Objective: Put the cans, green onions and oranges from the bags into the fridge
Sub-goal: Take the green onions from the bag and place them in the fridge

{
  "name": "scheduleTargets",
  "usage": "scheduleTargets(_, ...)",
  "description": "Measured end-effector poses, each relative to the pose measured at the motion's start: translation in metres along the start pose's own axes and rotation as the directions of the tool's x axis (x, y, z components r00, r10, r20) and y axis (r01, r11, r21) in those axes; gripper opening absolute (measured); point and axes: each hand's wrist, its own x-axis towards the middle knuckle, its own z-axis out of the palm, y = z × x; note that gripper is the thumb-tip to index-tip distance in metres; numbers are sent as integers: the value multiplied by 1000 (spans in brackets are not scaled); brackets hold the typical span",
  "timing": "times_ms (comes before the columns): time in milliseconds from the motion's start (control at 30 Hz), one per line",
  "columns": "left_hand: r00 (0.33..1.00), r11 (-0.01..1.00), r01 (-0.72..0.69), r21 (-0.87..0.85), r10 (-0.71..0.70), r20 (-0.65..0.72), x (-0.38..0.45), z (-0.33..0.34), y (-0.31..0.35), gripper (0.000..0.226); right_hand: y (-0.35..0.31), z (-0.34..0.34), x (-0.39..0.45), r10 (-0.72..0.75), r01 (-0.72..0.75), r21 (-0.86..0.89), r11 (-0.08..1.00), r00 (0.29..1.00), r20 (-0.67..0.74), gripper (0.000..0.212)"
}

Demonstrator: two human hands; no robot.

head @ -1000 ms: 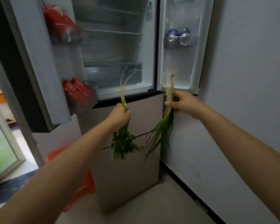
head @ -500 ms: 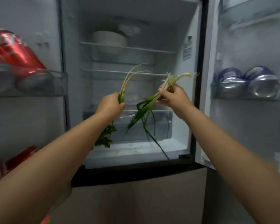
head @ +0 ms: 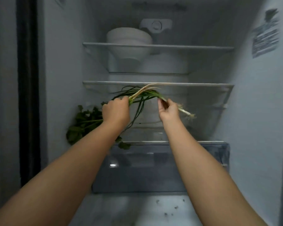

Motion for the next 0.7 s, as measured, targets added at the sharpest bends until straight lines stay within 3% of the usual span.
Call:
scheduleTargets(67,1000,999,12,53,-12,18,12,19,-6,21,-3,-6,29,19,-19,0,1000,999,-30,26)
scheduleTargets(133,999,996,1,95,-4,34,22,37,-8,23,-8,-17,52,76,-90,-138,986,992,-101,23)
scheduleTargets(200,998,993,-31,114,26,50,30,53,-4,26,-19,-31,69,135,-216,-375,901,964,-230,19)
scheduleTargets(267,994,988,-83,130,72,86,37,68,5,31,-35,-48,79,149,-337,-575,745,925,-349,25)
scheduleTargets(333,979,976,-154,155,129,158,45,83,17,39,-54,-62,84,87,-391,-750,533,907,-411,27)
scheduleTargets(400,952,964,-212,163,166,258,55,97,33,41,-73,-76,88,8,-418,-873,253,903,-430,28)
scheduleTargets(533,862,965,-240,107,161,480,78,120,72,58,-100,-91,94,-120,-449,-884,-132,892,-436,35)
scheduleTargets(600,829,970,-235,54,171,533,84,133,90,60,-106,-88,89,-177,-349,-846,-404,937,-302,36)
scheduleTargets(667,779,975,-220,-11,183,600,82,146,103,56,-106,-85,70,-145,-158,-697,-700,986,-78,41)
scheduleTargets(700,751,973,-226,-46,204,628,78,150,106,55,-104,-82,55,-109,-58,-620,-782,993,45,41)
